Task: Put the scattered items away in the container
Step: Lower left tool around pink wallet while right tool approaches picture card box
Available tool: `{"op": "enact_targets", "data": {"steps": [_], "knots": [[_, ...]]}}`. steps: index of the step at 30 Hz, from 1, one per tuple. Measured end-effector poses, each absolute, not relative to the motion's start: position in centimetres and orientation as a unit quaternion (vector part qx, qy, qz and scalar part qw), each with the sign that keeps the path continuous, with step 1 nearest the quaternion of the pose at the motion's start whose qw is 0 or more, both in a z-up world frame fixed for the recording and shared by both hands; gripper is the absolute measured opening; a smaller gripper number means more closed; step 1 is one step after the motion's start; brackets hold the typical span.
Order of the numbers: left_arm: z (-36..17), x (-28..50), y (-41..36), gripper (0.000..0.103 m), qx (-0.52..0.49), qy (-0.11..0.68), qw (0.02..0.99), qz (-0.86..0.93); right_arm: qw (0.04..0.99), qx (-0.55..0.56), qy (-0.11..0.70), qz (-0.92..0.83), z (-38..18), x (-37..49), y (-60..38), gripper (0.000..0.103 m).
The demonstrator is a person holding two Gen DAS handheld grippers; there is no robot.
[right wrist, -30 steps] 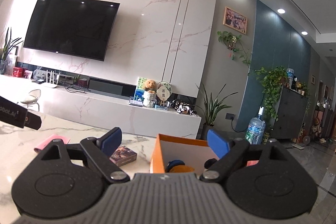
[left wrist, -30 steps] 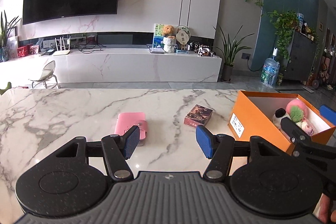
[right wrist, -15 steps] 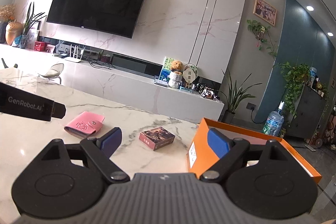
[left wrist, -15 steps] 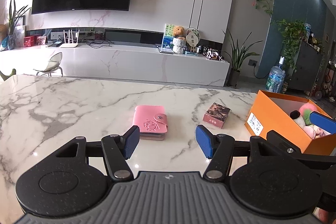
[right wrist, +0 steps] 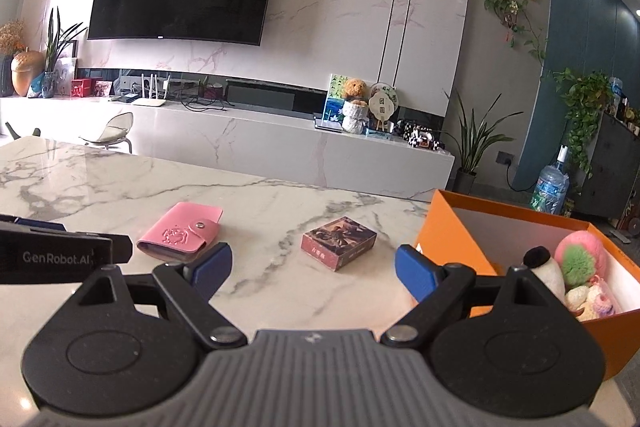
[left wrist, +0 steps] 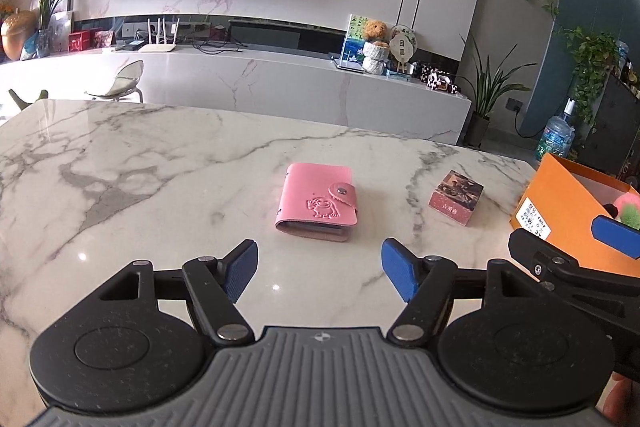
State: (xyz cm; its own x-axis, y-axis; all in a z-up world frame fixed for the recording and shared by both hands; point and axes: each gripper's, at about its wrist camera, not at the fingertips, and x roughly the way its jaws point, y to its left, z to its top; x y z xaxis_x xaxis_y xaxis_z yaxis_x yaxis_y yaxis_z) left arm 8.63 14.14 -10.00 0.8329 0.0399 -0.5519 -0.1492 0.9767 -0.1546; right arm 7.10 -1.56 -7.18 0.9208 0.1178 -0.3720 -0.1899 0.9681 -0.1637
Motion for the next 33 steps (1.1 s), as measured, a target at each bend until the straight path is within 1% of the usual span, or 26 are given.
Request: {"op": "enact_targets", "data": {"steps": [4, 6, 7, 25, 31, 33], "knots": [[-10.9, 9.7, 14.4, 0.081, -0.097, 0.299, 0.947, 0.059, 0.972, -0.083, 0.205, 0.079, -7.9, 9.0, -1.2, 0.091], [-11.1, 10.2, 14.6, 0.087, -0.099, 0.302, 0.946, 0.065, 0.971, -0.075, 0.214, 0.079, -8.2, 9.9, -1.1, 0.092], [-11.2, 10.5, 14.8, 0.088, -0.101, 0.301, 0.946, 0.068, 0.97, -0.07, 0.217, 0.079, -8.2, 10.5, -1.0, 0.093], [-13.6, 16.5, 15.4, 0.089, -0.096, 0.317, 0.942, 0.062, 0.967, -0.039, 0.25, 0.036, -10.6, 18.7, -0.1, 0.094], [-14.2, 18.6, 14.8, 0.088, -0.078, 0.321, 0.943, 0.047, 0.966, -0.021, 0.257, 0.02, -11.1, 22.0, -0.1, 0.095], [-14.5, 19.4, 14.5, 0.09, -0.07, 0.324, 0.943, 0.044, 0.965, -0.02, 0.26, 0.008, -11.3, 23.3, -0.2, 0.096]]}}
